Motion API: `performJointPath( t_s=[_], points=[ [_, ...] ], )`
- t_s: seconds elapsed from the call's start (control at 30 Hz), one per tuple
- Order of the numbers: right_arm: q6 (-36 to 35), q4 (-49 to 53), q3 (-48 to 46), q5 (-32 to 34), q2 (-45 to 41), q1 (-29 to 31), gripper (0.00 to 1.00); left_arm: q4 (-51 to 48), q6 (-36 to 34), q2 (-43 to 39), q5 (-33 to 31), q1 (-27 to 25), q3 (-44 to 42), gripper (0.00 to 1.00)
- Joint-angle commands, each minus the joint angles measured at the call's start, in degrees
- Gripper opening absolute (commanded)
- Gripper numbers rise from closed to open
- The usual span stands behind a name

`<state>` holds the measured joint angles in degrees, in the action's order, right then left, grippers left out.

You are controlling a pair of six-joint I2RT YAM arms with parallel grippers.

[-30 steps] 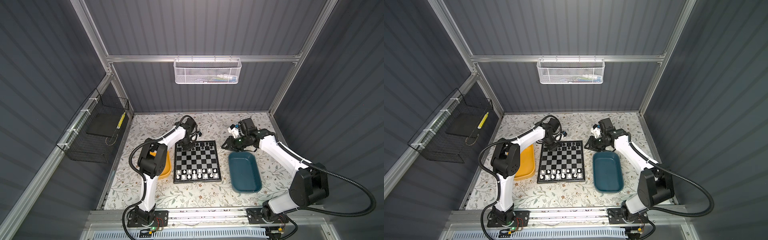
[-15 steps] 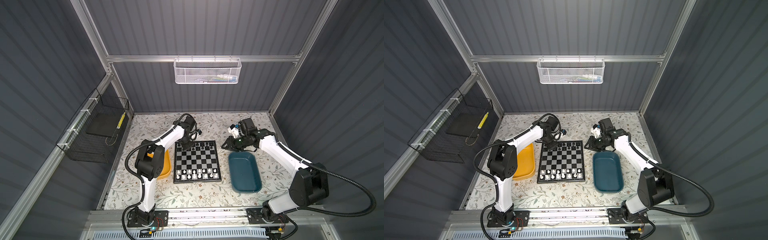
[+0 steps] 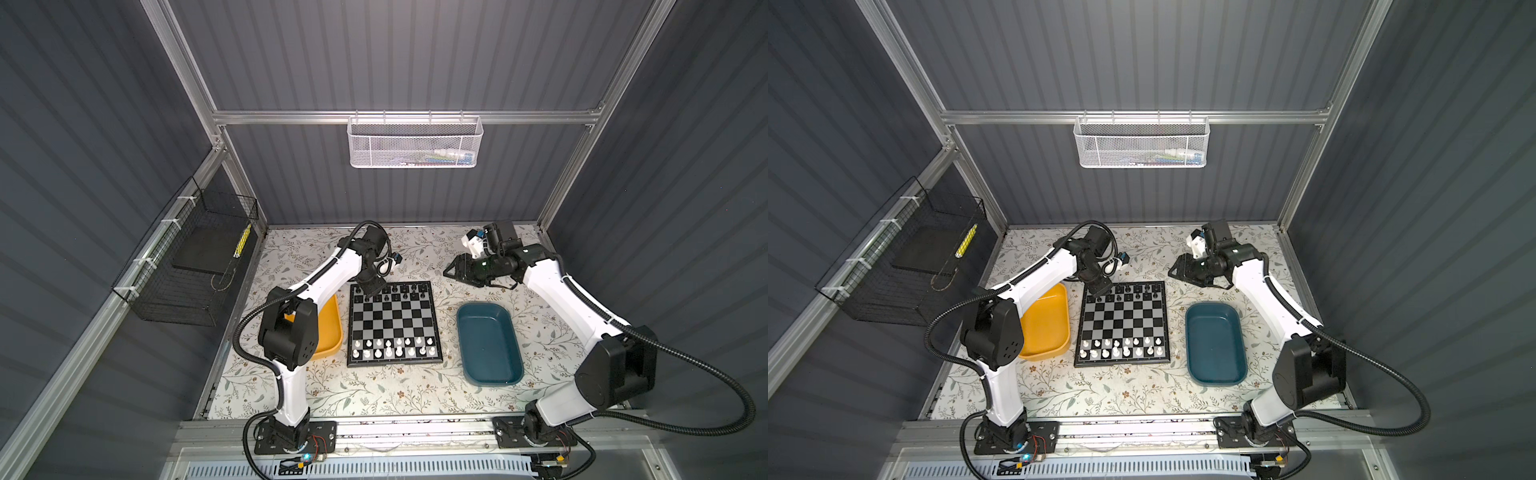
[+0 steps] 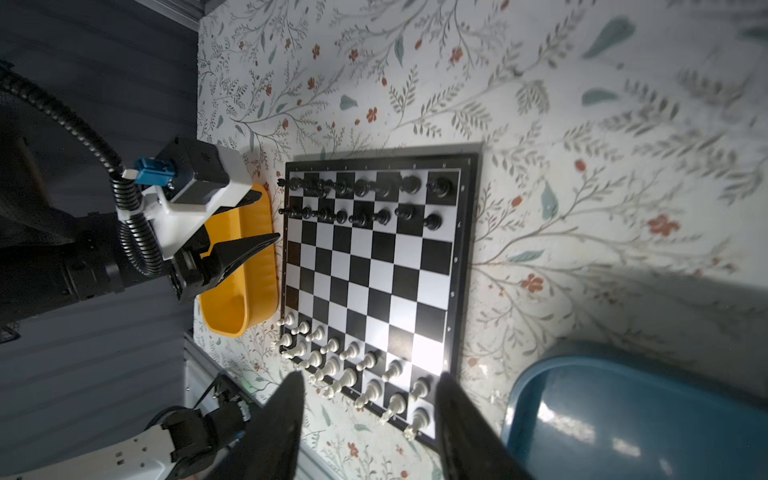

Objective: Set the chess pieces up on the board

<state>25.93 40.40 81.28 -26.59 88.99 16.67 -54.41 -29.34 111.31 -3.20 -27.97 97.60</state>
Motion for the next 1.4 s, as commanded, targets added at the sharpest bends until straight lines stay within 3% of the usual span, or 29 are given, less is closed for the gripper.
performJointPath(
  t_s=[0.0,0.23,0.33,0.47,0.53,0.73,0.83,0.97,1.03,1.1,1.2,1.3,1.37],
  points=[
    [-0.3,1.4,4.5,4.6,0.8,-1.6,0.63,-1.4,1.4,-1.8,2.3,3.5,4.5,0.61],
    [-0.3,-4.9,7.7,12.7,0.7,-6.2,0.77,-2.0,3.1,-0.5,1.2,8.9,13.2,0.86],
    [-3.8,-10.7,5.1,15.0,0.1,-6.9,0.8,-1.3,4.9,0.9,-2.2,9.7,17.0,0.89],
    [-10.7,-24.8,-3.1,18.1,-2.7,-7.1,0.83,-2.1,9.3,3.7,-1.5,10.1,22.5,0.91],
    [-13.3,-29.1,-6.2,16.6,-3.7,-7.9,0.84,-3.3,11.8,5.1,-2.0,10.1,25.9,0.91],
    [-11.0,-36.4,-14.8,14.6,-9.0,-13.2,0.86,-1.6,15.7,1.6,-4.5,10.1,26.1,0.97],
    [-10.0,-40.5,-21.0,18.8,-13.0,-16.2,0.89,2.7,14.7,-2.7,-6.8,10.2,21.0,0.99],
    [-7.1,-44.8,-27.3,27.4,-16.2,-19.6,0.96,15.1,13.9,-9.9,-11.4,10.5,6.2,0.99],
    [-9.4,-47.9,-29.6,27.4,-16.1,-21.0,0.98,21.2,15.6,-12.8,-11.8,12.0,-0.5,0.99],
    [-12.0,-52.9,-32.7,32.8,-15.5,-21.3,0.99,26.3,17.4,-15.1,-10.5,14.1,-6.8,1.0],
    [-17.3,-59.2,-37.2,32.9,-15.0,-22.4,0.99,36.7,19.4,-18.9,-9.7,16.9,-17.0,0.99],
    [-22.0,-76.2,-45.8,36.2,-12.7,-22.7,0.99,44.1,23.7,-21.6,-7.5,20.5,-25.8,1.0],
    [-24.5,-83.5,-50.1,33.6,-10.5,-23.3,0.99,48.0,24.5,-22.5,-8.5,21.5,-31.1,0.99]
  ],
)
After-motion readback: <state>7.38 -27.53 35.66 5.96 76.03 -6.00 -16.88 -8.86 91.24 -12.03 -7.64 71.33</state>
